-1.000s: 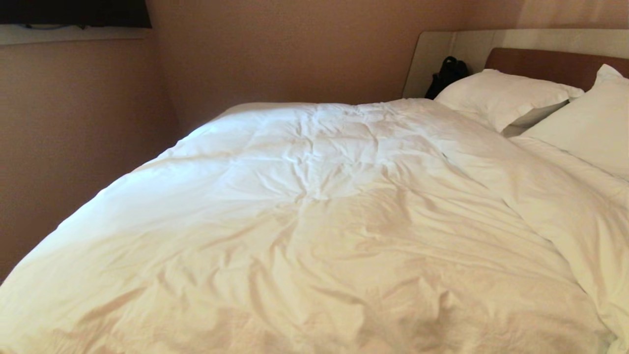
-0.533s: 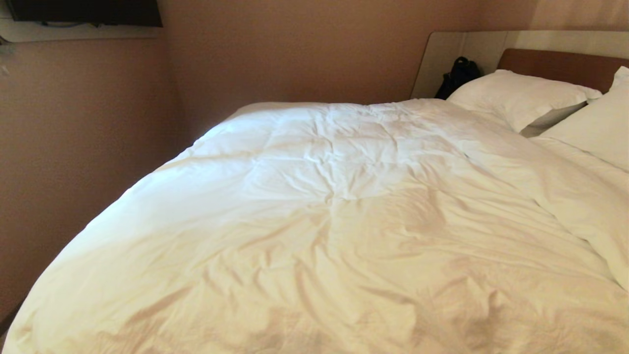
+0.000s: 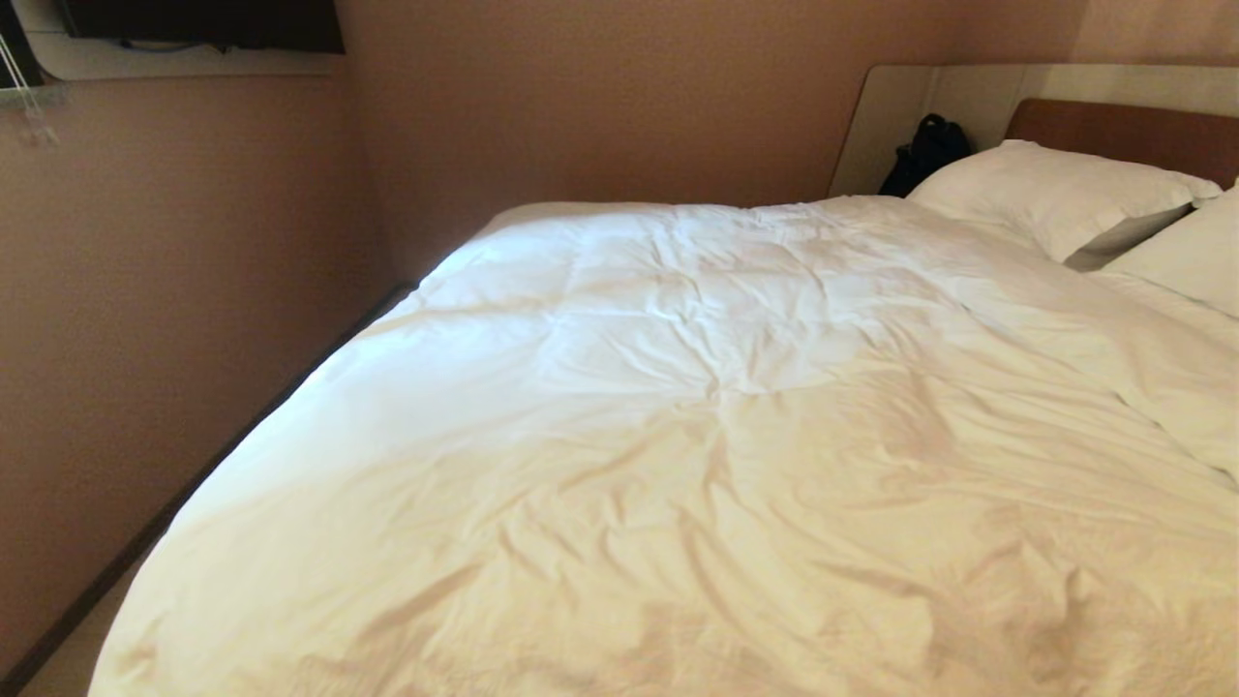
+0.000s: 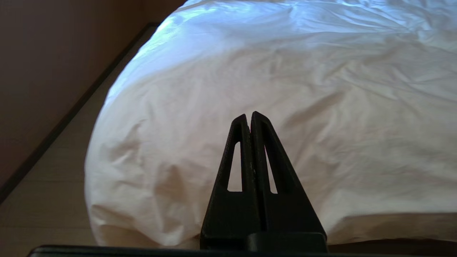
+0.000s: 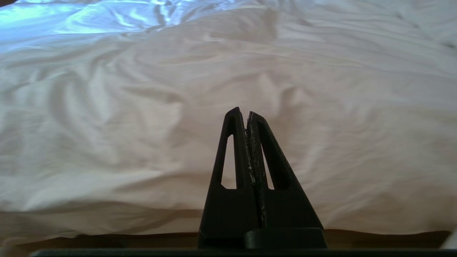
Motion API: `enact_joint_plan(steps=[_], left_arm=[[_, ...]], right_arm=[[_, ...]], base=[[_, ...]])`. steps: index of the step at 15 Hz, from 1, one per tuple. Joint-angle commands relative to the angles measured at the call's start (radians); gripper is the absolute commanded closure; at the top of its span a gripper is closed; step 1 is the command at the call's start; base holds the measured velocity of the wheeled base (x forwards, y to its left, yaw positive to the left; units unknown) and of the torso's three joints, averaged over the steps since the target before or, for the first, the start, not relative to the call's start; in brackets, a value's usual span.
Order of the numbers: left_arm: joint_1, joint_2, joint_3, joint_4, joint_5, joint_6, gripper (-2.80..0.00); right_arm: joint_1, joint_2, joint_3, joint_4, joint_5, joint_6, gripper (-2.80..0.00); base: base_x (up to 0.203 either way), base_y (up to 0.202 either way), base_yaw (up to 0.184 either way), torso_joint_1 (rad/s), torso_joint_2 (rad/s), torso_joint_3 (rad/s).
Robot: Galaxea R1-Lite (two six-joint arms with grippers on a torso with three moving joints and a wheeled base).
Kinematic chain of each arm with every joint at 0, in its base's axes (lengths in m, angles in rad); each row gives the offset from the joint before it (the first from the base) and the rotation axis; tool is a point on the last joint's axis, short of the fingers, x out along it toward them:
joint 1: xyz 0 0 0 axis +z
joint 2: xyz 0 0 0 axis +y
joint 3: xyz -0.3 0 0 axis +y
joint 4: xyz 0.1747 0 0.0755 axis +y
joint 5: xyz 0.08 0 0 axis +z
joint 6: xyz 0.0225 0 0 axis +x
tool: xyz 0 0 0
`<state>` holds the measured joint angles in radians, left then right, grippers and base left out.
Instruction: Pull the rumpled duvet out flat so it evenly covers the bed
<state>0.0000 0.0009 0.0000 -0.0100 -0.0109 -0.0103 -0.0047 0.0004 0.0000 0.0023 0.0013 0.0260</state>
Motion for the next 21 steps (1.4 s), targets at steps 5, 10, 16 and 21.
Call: enact_joint_plan(steps=[5, 10, 16, 21], left_arm=[[0.000, 0.001, 0.000, -0.001, 0.000, -0.002, 0.00], [0.000, 0.001, 0.000, -0.001, 0.000, -0.002, 0.00], [0.000, 0.001, 0.000, -0.001, 0.000, -0.002, 0.00], [0.000, -0.001, 0.000, -0.002, 0.000, 0.001, 0.00]], right_arm=[[0.000, 0.000, 0.000, 0.001, 0.000, 0.000, 0.00], [0.000, 0.000, 0.000, 0.001, 0.000, 0.000, 0.00], [0.000, 0.000, 0.000, 0.001, 0.000, 0.000, 0.00], [0.000, 0.000, 0.000, 0.001, 0.000, 0.000, 0.00]], base=[[0.000, 0.194, -0.003, 0.003, 0.00, 0.002], [0.000, 0.194, -0.001, 0.002, 0.00, 0.002], [0.000, 0.157, 0.000, 0.001, 0.00, 0.003], [0.000, 0.000, 0.000, 0.000, 0.00, 0.000]])
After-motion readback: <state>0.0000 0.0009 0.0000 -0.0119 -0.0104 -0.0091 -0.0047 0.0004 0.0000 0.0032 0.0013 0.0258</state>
